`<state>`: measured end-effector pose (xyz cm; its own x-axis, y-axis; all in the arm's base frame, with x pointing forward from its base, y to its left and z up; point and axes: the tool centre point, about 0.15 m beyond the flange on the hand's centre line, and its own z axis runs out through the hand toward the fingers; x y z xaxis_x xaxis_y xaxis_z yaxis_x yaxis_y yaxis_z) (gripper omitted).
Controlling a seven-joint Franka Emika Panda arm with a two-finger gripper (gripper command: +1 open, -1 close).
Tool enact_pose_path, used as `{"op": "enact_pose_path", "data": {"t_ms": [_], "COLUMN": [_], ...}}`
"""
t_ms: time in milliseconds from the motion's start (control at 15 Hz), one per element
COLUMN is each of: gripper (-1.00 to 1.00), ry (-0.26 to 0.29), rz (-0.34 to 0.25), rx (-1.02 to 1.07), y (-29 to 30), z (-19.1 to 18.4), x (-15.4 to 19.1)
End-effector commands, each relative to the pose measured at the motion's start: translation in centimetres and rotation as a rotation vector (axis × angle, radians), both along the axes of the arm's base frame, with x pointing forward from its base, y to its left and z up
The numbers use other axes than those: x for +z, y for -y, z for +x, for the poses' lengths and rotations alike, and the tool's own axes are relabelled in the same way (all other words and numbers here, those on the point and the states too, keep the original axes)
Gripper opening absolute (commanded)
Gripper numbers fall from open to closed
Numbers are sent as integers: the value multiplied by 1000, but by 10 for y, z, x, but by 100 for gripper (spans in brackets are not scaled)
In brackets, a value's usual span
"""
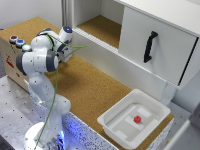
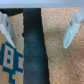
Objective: Pull the drawer
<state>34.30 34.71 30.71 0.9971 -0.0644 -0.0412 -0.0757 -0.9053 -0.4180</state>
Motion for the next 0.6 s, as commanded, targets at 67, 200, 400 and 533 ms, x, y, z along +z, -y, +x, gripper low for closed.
{"op": "enact_pose_path", "data": {"t_ms": [67, 200, 400, 533], "gripper": [-100, -100, -100, -100], "ry": [-16, 6, 25, 31], "rz": [149, 143, 120, 108], "rx": [53, 50, 35, 28], "y": [3, 4, 13, 18], "z": [8, 9, 10, 9], "x": [-23, -16, -8, -6]}}
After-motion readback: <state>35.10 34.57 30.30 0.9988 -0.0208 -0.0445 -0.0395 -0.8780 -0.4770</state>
